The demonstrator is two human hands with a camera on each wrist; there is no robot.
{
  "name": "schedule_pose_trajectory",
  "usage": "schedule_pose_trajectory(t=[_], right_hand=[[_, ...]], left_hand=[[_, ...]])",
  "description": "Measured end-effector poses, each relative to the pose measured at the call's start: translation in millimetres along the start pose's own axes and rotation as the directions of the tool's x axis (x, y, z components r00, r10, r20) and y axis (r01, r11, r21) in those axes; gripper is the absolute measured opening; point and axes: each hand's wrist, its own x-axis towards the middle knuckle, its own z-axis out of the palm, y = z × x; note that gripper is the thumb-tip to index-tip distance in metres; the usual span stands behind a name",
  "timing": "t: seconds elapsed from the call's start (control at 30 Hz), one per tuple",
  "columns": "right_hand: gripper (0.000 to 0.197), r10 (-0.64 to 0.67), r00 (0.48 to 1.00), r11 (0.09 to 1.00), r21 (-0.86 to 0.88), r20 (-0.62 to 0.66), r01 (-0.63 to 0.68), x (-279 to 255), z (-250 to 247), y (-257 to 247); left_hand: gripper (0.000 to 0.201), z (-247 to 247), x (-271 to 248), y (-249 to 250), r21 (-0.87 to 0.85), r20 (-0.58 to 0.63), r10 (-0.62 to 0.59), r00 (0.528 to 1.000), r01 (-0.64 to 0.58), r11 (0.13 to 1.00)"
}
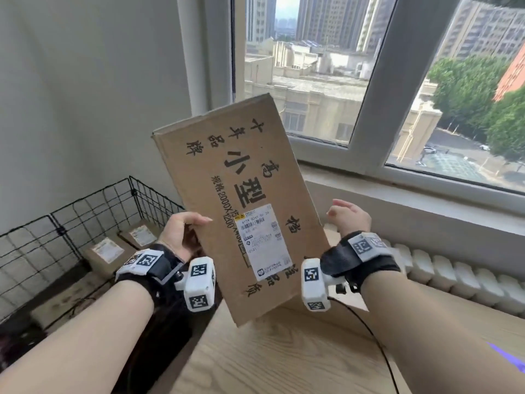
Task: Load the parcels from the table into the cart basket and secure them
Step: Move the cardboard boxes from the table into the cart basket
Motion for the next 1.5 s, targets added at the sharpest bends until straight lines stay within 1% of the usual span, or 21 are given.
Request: schedule_pose_trajectory(t=[0.07,0.2,0.23,0.37,0.47,0.6,0.67,0.77,0.8,0.87,0.9,0.93,0.97,1.07,1.13,1.2,1.23,1.27,1.33,1.4,1.5], right_hand=[[0.028,-0.040,0.997,0.999,0.001,0.062,0.040,-18.7,43.3,-12.4],[0.030,-0.052,0.979,0.998,0.052,0.197,0.043,-62.0,131.0,-20.2],[0.031,-0.049,0.973,0.998,0.059,0.224,0.036,-72.9,152.8,-21.2],[0.030,-0.036,0.945,0.993,0.117,0.326,-0.002,-117.7,237.3,-26.9],[0.033,-0.035,0.914,0.997,0.082,0.404,0.002,-151.3,298.0,-25.5],[0.034,-0.036,0.868,0.999,0.028,0.496,0.026,-191.6,365.5,-24.4],[0.033,-0.035,0.843,0.997,-0.038,0.536,0.066,-206.9,390.8,-24.5],[0.032,0.008,0.797,0.990,-0.118,0.604,0.079,-216.7,422.5,-23.2],[0.031,0.025,0.781,0.986,-0.144,0.624,0.084,-215.6,432.6,-22.6],[0.032,0.050,0.750,0.976,-0.192,0.659,0.104,-210.5,453.1,-21.9],[0.032,0.052,0.739,0.971,-0.209,0.671,0.121,-205.5,463.5,-20.2],[0.034,0.056,0.729,0.967,-0.218,0.682,0.129,-200.6,473.6,-17.6],[0.035,0.069,0.718,0.966,-0.226,0.693,0.125,-194.5,484.3,-12.9],[0.036,0.152,0.680,0.966,-0.255,0.717,0.053,-173.9,519.5,4.3],[0.036,0.204,0.627,0.963,-0.268,0.752,0.008,-158.9,547.3,16.8],[0.034,0.252,0.572,0.950,-0.313,0.780,0.009,-146.0,575.9,27.1],[0.033,0.274,0.542,0.939,-0.343,0.794,0.028,-140.3,589.6,31.2],[0.032,0.296,0.513,0.928,-0.369,0.806,0.044,-134.8,603.0,33.8],[0.031,0.352,0.476,0.903,-0.427,0.806,0.055,-121.7,630.3,40.6],[0.030,0.407,0.454,0.875,-0.481,0.793,0.055,-112.3,651.8,46.3],[0.028,0.487,0.403,0.826,-0.559,0.775,0.076,-99.1,689.0,63.3]], left_hand=[[0.038,-29.4,-4.4,17.5,0.011,-0.021,0.059,0.998,-0.059,0.998],[0.017,-101.9,-11.3,54.1,-0.011,-0.114,0.113,0.987,-0.115,0.993],[0.017,-121.3,-14.1,64.4,-0.022,-0.128,0.115,0.985,-0.119,0.993],[0.032,-203.2,-18.4,104.8,-0.061,-0.187,0.186,0.965,-0.200,0.978],[0.025,-263.7,-19.2,129.4,-0.057,-0.242,0.213,0.947,-0.233,0.971],[0.037,-332.3,-16.9,158.0,-0.070,-0.280,0.245,0.928,-0.274,0.959],[0.031,-356.5,-15.4,167.4,-0.073,-0.282,0.267,0.921,-0.298,0.952],[0.024,-384.6,-9.7,175.8,-0.105,-0.316,0.274,0.908,-0.320,0.941],[0.030,-392.2,-5.7,177.8,-0.119,-0.328,0.277,0.903,-0.330,0.936],[0.062,-404.2,6.7,180.9,-0.154,-0.348,0.269,0.898,-0.338,0.929],[0.072,-410.1,16.1,181.1,-0.173,-0.356,0.259,0.898,-0.336,0.926],[0.075,-414.8,24.2,180.2,-0.182,-0.365,0.248,0.898,-0.329,0.926],[0.073,-418.7,32.1,179.3,-0.192,-0.379,0.237,0.895,-0.326,0.926],[0.060,-430.4,54.9,178.1,-0.194,-0.462,0.171,0.870,-0.288,0.938],[0.044,-438.7,70.3,178.8,-0.190,-0.502,0.107,0.858,-0.231,0.954],[0.027,-449.3,87.8,178.0,-0.192,-0.544,0.034,0.838,-0.164,0.968],[0.030,-456.5,97.6,177.0,-0.203,-0.565,-0.009,0.825,-0.128,0.971],[0.037,-463.5,108.6,175.6,-0.220,-0.574,-0.047,0.817,-0.099,0.970],[0.045,-478.9,130.0,172.5,-0.235,-0.592,-0.096,0.800,-0.058,0.970],[0.037,-487.5,143.4,170.6,-0.252,-0.602,-0.148,0.785,-0.011,0.968],[0.020,-498.1,161.4,161.9,-0.278,-0.651,-0.220,0.726,0.040,0.960]])
